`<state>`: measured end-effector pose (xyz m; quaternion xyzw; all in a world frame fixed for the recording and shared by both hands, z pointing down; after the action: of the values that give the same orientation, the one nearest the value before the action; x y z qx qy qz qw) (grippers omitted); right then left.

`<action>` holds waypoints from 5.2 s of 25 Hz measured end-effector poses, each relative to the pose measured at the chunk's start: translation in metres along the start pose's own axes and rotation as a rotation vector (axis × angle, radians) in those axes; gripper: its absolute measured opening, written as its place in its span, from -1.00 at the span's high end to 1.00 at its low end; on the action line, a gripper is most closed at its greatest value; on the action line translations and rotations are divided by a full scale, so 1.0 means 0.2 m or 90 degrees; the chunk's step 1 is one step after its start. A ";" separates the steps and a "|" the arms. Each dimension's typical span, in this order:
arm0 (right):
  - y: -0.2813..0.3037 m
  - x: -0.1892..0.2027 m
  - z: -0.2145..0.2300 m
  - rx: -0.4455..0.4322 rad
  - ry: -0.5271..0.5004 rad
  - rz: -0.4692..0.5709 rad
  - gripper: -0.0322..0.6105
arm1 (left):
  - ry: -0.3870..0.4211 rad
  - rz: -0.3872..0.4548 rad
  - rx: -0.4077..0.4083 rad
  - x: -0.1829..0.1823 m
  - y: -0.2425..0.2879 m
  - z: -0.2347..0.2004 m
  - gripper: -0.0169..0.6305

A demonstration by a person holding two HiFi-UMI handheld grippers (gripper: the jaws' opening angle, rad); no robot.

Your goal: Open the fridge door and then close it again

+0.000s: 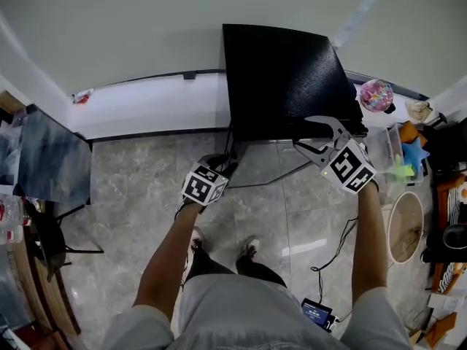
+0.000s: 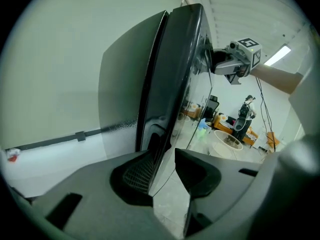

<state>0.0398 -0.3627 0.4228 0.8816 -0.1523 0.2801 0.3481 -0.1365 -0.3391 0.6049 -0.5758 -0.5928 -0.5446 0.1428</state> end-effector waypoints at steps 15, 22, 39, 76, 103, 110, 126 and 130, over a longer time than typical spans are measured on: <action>-0.01 0.01 -0.01 0.005 -0.009 0.002 0.21 | 0.030 -0.042 -0.018 0.00 0.01 0.01 0.68; -0.03 0.01 -0.01 0.004 -0.014 0.003 0.22 | 0.013 -0.030 -0.040 0.00 0.02 0.04 0.69; -0.14 0.01 -0.12 -0.026 -0.075 0.053 0.19 | -0.004 -0.023 -0.085 0.13 0.00 0.28 0.69; -0.49 0.16 -0.25 -0.167 -0.211 0.222 0.20 | -0.192 0.122 -0.334 0.33 0.14 0.97 0.66; -0.71 0.32 -0.28 -0.262 -0.297 0.350 0.20 | -0.331 0.196 -0.511 0.38 0.36 1.41 0.63; -0.80 0.39 -0.31 -0.301 -0.330 0.382 0.19 | -0.366 0.218 -0.555 0.40 0.48 1.57 0.62; -1.03 0.59 -0.30 -0.382 -0.408 0.467 0.17 | -0.420 0.276 -0.632 0.39 0.80 1.98 0.62; -1.07 0.64 -0.29 -0.389 -0.419 0.487 0.15 | -0.438 0.291 -0.652 0.38 0.88 2.05 0.62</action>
<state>0.2180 -0.1785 0.4214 0.6642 -0.6332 0.0410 0.3954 0.1760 -0.0125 0.5993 -0.8236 -0.1331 -0.4987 -0.2351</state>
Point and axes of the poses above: the fingertips, and each gripper's own axes: y forward along the fingers, z to its right, x out of its underside, the point moved 4 cm from there along -y, backward along the fingers, and after that the axes turned 14 degrees about x, right-handed, at the moved point
